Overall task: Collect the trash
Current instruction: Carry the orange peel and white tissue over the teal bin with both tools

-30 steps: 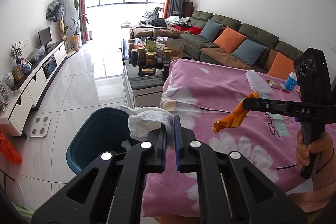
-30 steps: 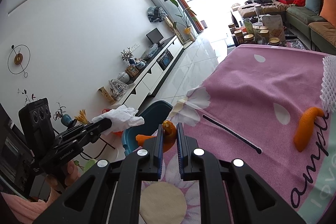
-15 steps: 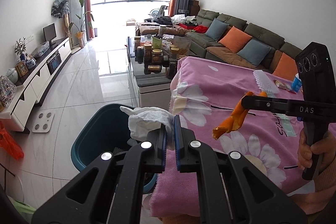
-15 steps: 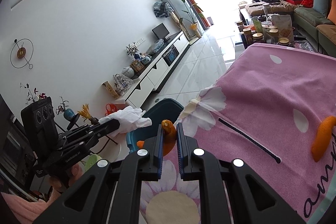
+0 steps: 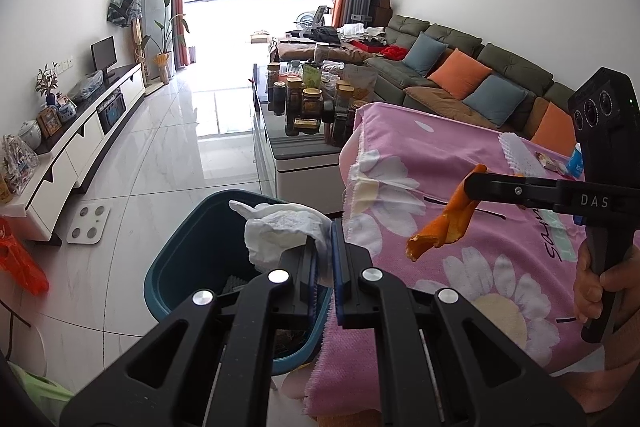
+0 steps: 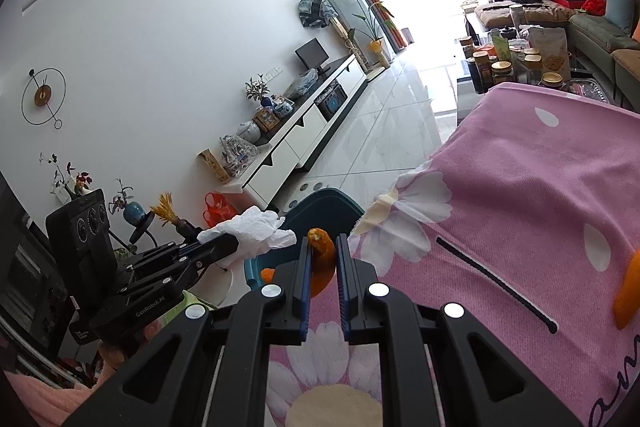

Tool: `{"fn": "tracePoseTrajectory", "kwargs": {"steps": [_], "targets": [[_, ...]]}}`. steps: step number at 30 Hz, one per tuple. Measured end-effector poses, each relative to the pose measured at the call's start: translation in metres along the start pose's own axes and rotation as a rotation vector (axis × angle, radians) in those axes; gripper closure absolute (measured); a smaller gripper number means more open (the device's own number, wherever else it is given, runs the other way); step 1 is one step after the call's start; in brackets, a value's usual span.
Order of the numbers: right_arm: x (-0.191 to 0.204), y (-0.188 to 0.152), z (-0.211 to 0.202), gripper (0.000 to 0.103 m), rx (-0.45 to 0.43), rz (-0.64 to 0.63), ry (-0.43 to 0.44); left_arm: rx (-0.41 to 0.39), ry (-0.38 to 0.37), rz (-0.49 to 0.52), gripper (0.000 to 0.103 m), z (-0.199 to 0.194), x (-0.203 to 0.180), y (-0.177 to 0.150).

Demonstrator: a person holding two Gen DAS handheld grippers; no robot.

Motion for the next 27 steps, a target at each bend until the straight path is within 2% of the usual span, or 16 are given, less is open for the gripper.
{"fn": "tracePoseTrajectory", "kwargs": {"steps": [27], "targets": [[0.010, 0.006, 0.041, 0.093, 0.069, -0.025, 0.003, 0.063, 0.050, -0.030, 0.096, 0.036, 0.021, -0.013]]}}
Point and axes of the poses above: each gripper's, at about its wrist camera, not at the fingertips, and z roughly the way its jaws point, x to its left, y to its top, the point moved 5 cm from there along z, roughly the way its jaws point, and after that the axes turned 3 degrees about -z, right-handed, at the moved point
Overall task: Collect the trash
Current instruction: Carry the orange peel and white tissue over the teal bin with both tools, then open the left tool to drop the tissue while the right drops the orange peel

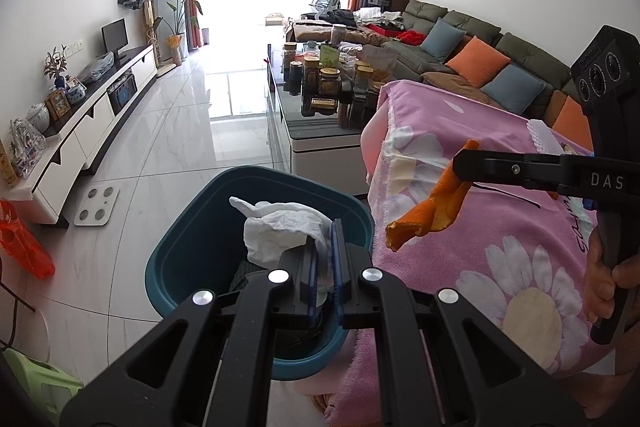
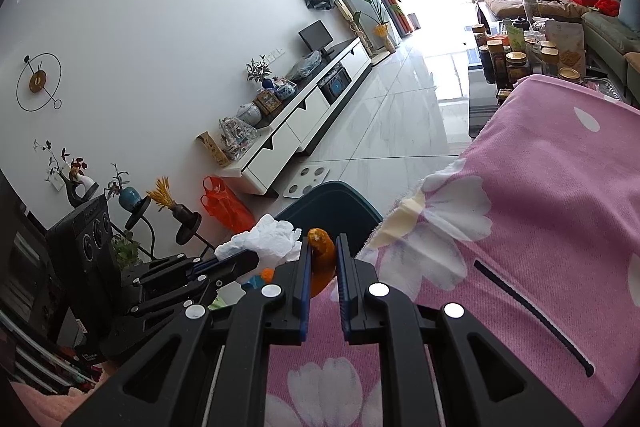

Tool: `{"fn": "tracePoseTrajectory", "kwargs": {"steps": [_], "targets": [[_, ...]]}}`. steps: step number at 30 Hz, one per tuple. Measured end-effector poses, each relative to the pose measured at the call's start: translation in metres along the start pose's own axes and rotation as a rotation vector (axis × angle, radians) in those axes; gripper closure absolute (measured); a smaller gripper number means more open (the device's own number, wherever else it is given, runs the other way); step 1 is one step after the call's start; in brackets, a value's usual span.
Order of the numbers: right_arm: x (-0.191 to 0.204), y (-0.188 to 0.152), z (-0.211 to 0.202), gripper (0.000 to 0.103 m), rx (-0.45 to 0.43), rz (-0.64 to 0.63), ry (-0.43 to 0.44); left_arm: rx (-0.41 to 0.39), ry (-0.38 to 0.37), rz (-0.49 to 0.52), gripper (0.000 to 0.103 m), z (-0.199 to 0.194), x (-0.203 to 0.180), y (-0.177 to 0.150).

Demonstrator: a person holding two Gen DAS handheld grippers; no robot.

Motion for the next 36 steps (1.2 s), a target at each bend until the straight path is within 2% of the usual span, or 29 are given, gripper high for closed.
{"fn": "tracePoseTrajectory", "kwargs": {"steps": [36], "targets": [[0.019, 0.009, 0.077, 0.092, 0.133, -0.033, -0.061, 0.131, 0.044, -0.077, 0.096, 0.067, 0.028, -0.022]]}}
Point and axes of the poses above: each gripper's, at about its wrist camera, not at the fingertips, and z roughly the way its jaws point, x to its left, y to its top, the point moved 5 cm from there along z, roughly the way its jaws point, and after that the axes turned 3 degrees about -z, right-handed, at the moved point
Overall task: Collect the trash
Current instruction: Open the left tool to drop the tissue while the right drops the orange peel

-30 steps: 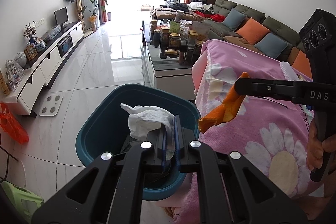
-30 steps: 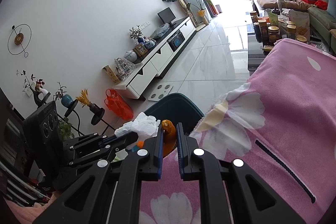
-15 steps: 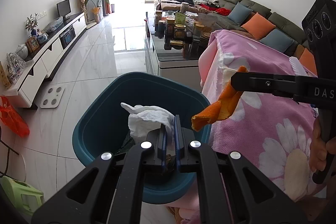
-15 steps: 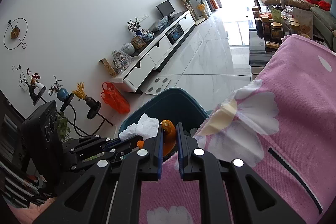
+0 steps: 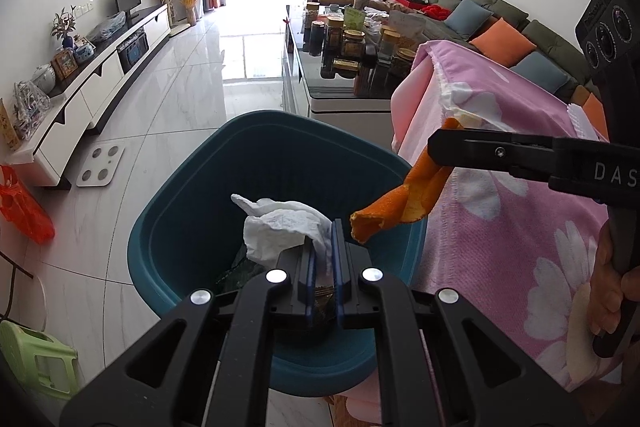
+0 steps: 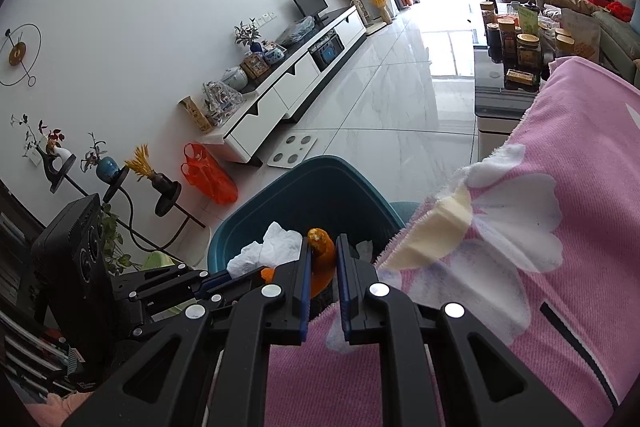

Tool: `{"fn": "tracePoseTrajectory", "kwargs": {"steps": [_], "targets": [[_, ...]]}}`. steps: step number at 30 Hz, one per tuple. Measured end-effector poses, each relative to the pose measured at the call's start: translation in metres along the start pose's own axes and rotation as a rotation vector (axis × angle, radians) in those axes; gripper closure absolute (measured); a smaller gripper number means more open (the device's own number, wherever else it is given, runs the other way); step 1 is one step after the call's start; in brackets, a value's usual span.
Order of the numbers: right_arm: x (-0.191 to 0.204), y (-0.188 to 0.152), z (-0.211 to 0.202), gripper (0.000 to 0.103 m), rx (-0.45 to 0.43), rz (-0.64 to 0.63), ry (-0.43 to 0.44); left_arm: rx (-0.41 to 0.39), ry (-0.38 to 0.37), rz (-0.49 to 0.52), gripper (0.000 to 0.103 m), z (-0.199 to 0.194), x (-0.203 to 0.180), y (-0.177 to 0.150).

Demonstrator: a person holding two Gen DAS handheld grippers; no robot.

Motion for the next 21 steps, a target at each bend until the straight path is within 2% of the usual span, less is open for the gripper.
{"fn": "tracePoseTrajectory", "kwargs": {"steps": [3, 5, 8, 13, 18, 21], "targets": [[-0.001, 0.000, 0.008, 0.090, 0.016, 0.013, -0.004, 0.010, 0.005, -0.009, 0.096, 0.005, 0.002, 0.000], [-0.002, 0.001, 0.010, 0.089, 0.020, 0.020, -0.005, 0.018, 0.001, -0.015, 0.092, 0.009, 0.002, 0.000], [-0.001, 0.004, 0.013, 0.083, 0.024, 0.023, -0.008, 0.032, -0.008, -0.028, 0.075, 0.016, 0.004, 0.000], [-0.005, 0.003, 0.013, 0.081, 0.021, 0.040, -0.001, 0.047, -0.009, -0.063, 0.066, 0.024, 0.011, -0.001], [-0.008, 0.002, 0.010, 0.080, 0.010, 0.044, 0.009, 0.021, -0.009, -0.066, 0.062, 0.017, 0.012, 0.001], [-0.010, -0.001, 0.005, 0.080, -0.003, 0.046, 0.016, -0.016, 0.000, -0.052, 0.053, 0.006, 0.008, 0.002]]}}
Point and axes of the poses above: each gripper's, at about its wrist camera, not at the fingertips, and z roughly the way its jaws point, x to its left, y to its top, the point moved 5 cm from there along z, roughly the way its jaws point, and after that the axes turned 3 degrees about -z, right-handed, at the moved point
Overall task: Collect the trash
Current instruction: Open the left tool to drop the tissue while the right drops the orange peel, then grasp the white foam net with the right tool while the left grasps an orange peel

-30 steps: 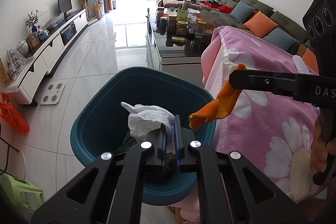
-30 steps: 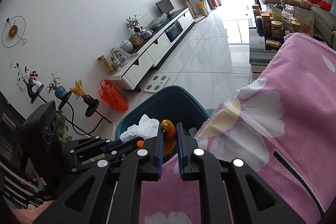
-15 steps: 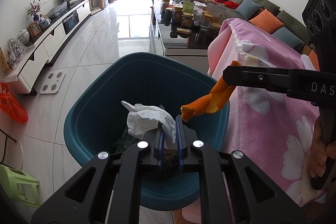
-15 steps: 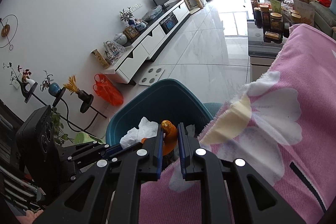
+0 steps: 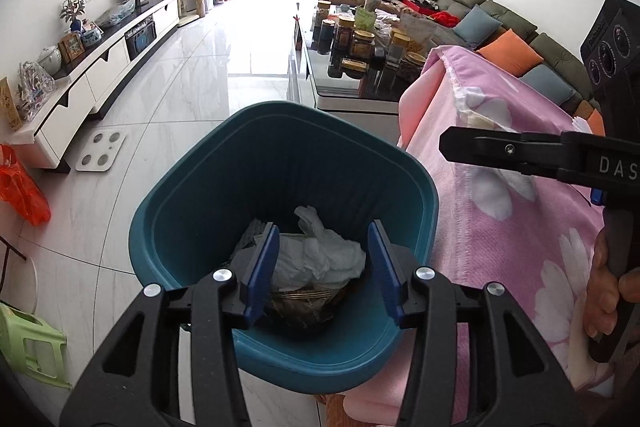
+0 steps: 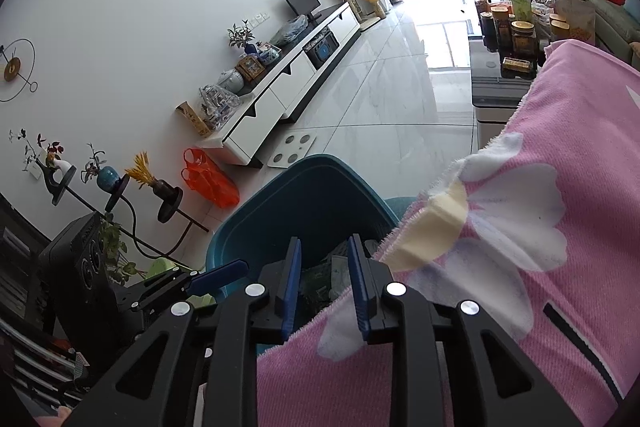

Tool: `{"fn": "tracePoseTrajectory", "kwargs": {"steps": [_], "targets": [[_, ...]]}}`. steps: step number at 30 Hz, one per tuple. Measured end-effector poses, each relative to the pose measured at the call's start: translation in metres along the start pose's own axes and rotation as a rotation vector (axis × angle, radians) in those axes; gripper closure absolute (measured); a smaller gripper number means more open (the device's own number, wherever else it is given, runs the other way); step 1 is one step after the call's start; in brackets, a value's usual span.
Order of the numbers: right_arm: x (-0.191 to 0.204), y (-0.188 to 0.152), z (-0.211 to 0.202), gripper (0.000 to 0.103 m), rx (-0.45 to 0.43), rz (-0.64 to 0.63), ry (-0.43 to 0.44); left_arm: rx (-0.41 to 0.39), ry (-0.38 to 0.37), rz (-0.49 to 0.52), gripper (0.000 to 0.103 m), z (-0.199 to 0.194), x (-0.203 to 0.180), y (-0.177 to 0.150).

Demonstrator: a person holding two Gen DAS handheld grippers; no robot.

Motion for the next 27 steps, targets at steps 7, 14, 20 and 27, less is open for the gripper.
{"fn": "tracePoseTrajectory", "kwargs": {"steps": [7, 14, 20, 27], "targets": [[0.001, -0.007, -0.030, 0.074, -0.057, -0.043, -0.012, -0.090, 0.011, 0.060, 0.037, -0.038, -0.018, 0.000], [-0.012, -0.018, -0.076, 0.063, -0.128, -0.048, -0.031, -0.151, -0.034, 0.126, 0.023, -0.070, -0.056, -0.004], [-0.044, -0.033, -0.121, 0.055, -0.190, -0.001, -0.082, -0.177, -0.113, 0.193, 0.009, -0.082, -0.100, -0.011], [-0.099, -0.056, -0.181, 0.045, -0.273, 0.100, -0.211, -0.157, -0.212, 0.291, 0.008, -0.074, -0.164, -0.017]]}}
Point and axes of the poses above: each gripper's, at about its wrist camera, not at the fingertips, and z roughly the way its jaws point, x to its left, y to its top, the point moved 5 cm from there along z, roughly the way its jaws point, and after that the axes turned 3 degrees about -z, right-handed, at the moved point
